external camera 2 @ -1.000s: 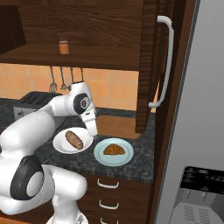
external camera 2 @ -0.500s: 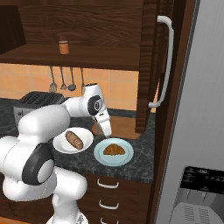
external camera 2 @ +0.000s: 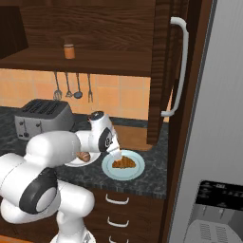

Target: From the different types of pastries on the counter, select a croissant and place it on the cutting board. Then retrieve a jar of jam from the cabinet and place it alongside the croissant on the cutting board.

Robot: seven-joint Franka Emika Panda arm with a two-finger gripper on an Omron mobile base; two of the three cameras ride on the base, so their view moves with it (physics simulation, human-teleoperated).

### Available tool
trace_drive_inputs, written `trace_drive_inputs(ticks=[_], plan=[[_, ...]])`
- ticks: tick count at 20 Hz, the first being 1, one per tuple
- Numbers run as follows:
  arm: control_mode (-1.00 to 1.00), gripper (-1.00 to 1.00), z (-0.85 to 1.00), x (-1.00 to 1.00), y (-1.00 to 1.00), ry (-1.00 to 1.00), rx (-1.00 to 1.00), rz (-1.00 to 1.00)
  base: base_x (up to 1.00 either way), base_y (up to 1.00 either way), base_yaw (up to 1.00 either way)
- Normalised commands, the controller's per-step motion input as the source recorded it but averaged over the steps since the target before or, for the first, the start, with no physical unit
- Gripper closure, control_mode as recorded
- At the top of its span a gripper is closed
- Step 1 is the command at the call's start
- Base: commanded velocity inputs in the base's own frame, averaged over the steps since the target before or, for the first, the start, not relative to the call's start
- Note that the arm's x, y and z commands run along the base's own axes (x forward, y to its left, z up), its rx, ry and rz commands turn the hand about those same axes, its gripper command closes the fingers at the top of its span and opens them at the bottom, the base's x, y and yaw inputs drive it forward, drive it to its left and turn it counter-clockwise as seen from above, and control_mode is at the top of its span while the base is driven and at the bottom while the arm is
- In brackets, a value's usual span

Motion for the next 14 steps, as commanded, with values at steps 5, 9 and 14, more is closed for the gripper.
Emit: trace_drive_inputs(ticks=[5,9,14], plan=[[-1.00,-1.00,0.00,0.14,-0.66,0.00,0.07,0.07,0.00,0.00,0.00],[-1.00,-1.00,-0.01,0.08,-0.32,0.00,0.04,0.06,0.00,0.00,0.00],[-1.00,-1.00,-0.23,0.22,0.08,0.00,0.00,0.00,0.00,0.00,0.00]])
